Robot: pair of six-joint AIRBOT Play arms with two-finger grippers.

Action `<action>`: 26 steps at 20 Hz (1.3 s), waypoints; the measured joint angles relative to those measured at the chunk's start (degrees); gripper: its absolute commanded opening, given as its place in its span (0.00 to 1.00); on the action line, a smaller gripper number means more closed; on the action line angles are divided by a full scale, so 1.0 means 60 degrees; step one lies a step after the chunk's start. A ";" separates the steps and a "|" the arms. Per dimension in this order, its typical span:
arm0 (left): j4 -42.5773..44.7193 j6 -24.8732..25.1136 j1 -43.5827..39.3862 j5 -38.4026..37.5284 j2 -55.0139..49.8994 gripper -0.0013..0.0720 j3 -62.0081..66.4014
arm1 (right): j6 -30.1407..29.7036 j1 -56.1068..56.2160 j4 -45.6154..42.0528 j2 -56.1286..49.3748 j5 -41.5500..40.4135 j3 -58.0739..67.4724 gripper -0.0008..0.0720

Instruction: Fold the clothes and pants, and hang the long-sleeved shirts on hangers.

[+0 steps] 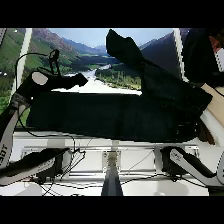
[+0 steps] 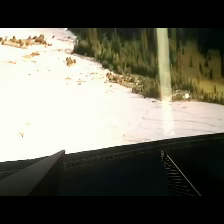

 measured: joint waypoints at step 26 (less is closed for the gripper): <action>-0.0499 0.0328 0.0211 0.0630 0.0044 0.96 0.0240 | 0.0597 0.4459 -0.2073 -0.6918 -0.0058 0.5508 0.05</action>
